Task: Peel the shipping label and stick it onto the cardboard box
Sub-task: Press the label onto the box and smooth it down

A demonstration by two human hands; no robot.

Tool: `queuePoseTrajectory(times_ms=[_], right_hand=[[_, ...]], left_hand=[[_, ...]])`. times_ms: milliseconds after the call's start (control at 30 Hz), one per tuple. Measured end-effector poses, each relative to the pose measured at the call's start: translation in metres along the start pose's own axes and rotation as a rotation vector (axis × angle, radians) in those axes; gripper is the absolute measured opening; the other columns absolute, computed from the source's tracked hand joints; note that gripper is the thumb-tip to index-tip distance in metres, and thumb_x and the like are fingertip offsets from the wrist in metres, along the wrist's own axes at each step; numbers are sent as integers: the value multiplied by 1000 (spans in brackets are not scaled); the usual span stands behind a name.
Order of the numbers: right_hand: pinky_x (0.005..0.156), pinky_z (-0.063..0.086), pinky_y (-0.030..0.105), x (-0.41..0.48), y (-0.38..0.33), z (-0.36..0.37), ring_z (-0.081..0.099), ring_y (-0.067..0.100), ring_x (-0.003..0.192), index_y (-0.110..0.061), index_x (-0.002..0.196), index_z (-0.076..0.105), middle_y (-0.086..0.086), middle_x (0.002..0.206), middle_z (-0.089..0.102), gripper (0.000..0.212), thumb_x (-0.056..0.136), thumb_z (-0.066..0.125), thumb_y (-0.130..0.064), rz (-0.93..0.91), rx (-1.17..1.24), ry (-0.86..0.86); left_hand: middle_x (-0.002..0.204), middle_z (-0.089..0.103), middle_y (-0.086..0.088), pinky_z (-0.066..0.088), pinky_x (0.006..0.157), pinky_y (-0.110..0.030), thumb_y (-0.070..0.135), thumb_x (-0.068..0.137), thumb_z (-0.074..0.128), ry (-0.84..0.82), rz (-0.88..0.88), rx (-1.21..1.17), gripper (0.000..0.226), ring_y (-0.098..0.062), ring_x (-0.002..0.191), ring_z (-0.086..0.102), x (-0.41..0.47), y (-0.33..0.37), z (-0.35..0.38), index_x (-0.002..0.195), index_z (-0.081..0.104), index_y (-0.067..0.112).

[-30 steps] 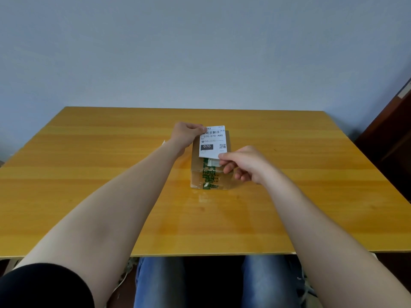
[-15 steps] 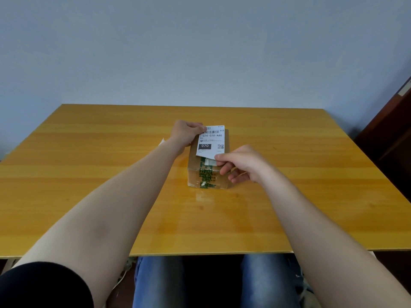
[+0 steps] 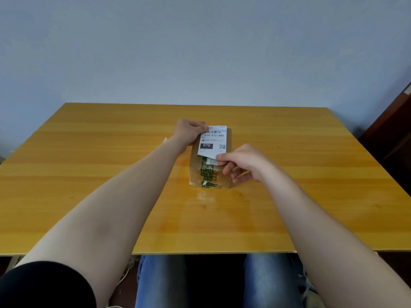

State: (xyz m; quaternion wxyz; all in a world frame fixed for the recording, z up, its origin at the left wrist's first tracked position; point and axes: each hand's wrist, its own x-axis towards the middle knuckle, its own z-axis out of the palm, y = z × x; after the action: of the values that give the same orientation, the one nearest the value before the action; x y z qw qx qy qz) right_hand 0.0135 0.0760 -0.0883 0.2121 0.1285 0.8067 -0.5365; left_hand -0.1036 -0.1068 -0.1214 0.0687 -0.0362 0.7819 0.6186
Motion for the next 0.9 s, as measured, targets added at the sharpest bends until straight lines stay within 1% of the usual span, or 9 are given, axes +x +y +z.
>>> queuePoseTrajectory(times_ms=[233, 400, 500, 567, 633, 700, 767, 833, 900], right_hand=[[56, 58, 31, 0, -3, 0, 57, 15, 52, -13, 88, 81, 1, 64, 76, 25, 92, 78, -37, 10, -27, 2], [52, 55, 27, 0, -3, 1, 55, 15, 52, -15, 85, 81, 0, 63, 75, 24, 92, 78, -37, 26, -46, 8], [46, 40, 20, -1, -5, 1, 46, 13, 48, -15, 83, 80, 0, 57, 72, 22, 91, 80, -36, 42, -69, 32], [45, 31, 18, 0, -6, 1, 39, 12, 45, -15, 82, 80, 0, 54, 69, 21, 90, 80, -35, 54, -79, 44], [44, 28, 18, 1, -7, 2, 37, 13, 45, -15, 81, 80, -1, 53, 67, 21, 89, 80, -35, 60, -94, 46], [44, 27, 18, 1, -8, 2, 37, 13, 46, -16, 80, 80, -1, 52, 67, 21, 89, 79, -35, 60, -117, 46], [44, 27, 19, 1, -8, 1, 37, 14, 47, -17, 79, 79, -1, 52, 67, 21, 89, 79, -35, 56, -136, 48], [44, 27, 19, 2, -9, 2, 37, 14, 48, -17, 78, 79, -2, 51, 66, 20, 89, 79, -35, 52, -150, 48], [44, 27, 19, 2, -9, 2, 37, 14, 47, -17, 77, 79, -2, 50, 65, 20, 88, 79, -34, 47, -163, 48]], left_hand=[[131, 71, 6, 51, 62, -22, 20, 92, 79, 16, 5, 37, 22, -11, 89, 70, -1, 1, 1, 105, 79, 3], [132, 71, 5, 52, 65, -24, 18, 91, 80, 22, 5, 41, 21, -16, 98, 71, 0, 0, 2, 104, 80, 2], [131, 70, 7, 54, 67, -27, 19, 92, 79, 16, -6, 50, 21, -16, 97, 70, -1, 1, 2, 104, 80, 3], [129, 70, 8, 53, 67, -27, 20, 92, 79, 9, -22, 50, 22, -14, 95, 70, -2, 3, 2, 107, 79, 4], [122, 72, 8, 52, 65, -27, 23, 91, 80, 7, -43, 52, 24, -13, 90, 69, -3, 5, 2, 110, 79, 7], [107, 77, 4, 54, 66, -28, 26, 91, 80, 4, -70, 58, 24, -15, 88, 71, -6, 5, 1, 110, 79, 11], [95, 78, 1, 53, 62, -28, 29, 91, 80, -4, -105, 33, 23, -14, 82, 71, -9, 5, 0, 110, 79, 15], [93, 78, 2, 51, 59, -28, 31, 90, 82, -3, -125, 9, 25, -11, 79, 71, -11, 3, 0, 110, 79, 17], [92, 78, 3, 51, 61, -28, 31, 89, 82, -1, -127, 4, 25, -11, 79, 71, -12, 3, 0, 111, 79, 18]])
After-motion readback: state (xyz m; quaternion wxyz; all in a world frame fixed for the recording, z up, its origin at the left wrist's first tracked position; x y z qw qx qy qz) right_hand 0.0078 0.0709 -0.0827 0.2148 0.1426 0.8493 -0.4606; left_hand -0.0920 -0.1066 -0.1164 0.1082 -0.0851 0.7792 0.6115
